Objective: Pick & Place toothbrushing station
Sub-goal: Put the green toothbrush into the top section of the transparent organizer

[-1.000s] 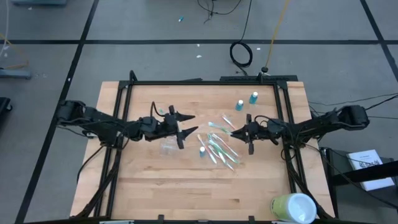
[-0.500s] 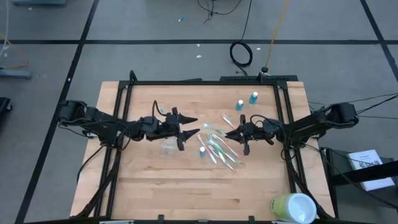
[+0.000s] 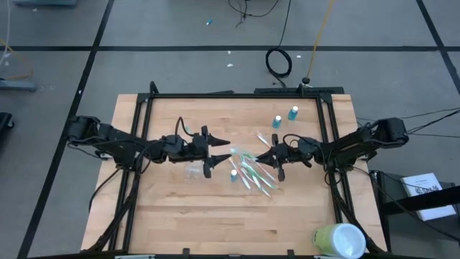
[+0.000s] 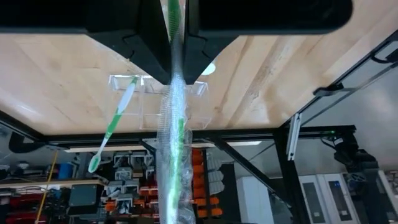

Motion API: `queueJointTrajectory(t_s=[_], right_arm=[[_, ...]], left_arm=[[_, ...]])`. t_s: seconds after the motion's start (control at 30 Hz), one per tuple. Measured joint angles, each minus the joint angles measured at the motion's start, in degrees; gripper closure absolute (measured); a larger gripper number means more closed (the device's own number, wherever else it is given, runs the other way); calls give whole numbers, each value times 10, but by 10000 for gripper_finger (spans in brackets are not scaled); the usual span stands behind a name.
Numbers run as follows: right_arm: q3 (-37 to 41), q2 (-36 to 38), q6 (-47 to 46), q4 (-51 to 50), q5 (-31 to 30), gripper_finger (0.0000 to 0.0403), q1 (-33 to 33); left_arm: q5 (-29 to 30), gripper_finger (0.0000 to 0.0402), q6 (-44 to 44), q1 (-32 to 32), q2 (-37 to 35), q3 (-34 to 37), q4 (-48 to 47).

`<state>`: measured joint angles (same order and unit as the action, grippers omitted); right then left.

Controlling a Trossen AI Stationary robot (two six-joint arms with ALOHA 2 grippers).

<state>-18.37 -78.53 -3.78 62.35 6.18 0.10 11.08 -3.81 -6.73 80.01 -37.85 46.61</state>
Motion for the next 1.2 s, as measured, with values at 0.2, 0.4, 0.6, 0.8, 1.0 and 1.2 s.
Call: queueJointTrajectory(t_s=[0.2, 0.4, 0.6, 0.8, 1.0, 1.2], right_arm=[[0, 0, 0, 0, -1, 385, 0], [0, 0, 0, 0, -1, 385, 0], [0, 0, 0, -5, -1, 385, 0], [0, 0, 0, -4, 0, 385, 0], [0, 0, 0, -4, 1, 385, 0], [0, 0, 0, -5, 1, 385, 0]], left_arm=[[26, 156, 44, -9, 18, 0, 16], [50, 100, 40, -9, 57, -25, 15], [51, 74, 72, -9, 61, -38, 19], [46, 88, 72, -9, 57, -38, 16], [45, 121, 72, -9, 57, -38, 15], [45, 161, 72, -9, 57, -38, 15]])
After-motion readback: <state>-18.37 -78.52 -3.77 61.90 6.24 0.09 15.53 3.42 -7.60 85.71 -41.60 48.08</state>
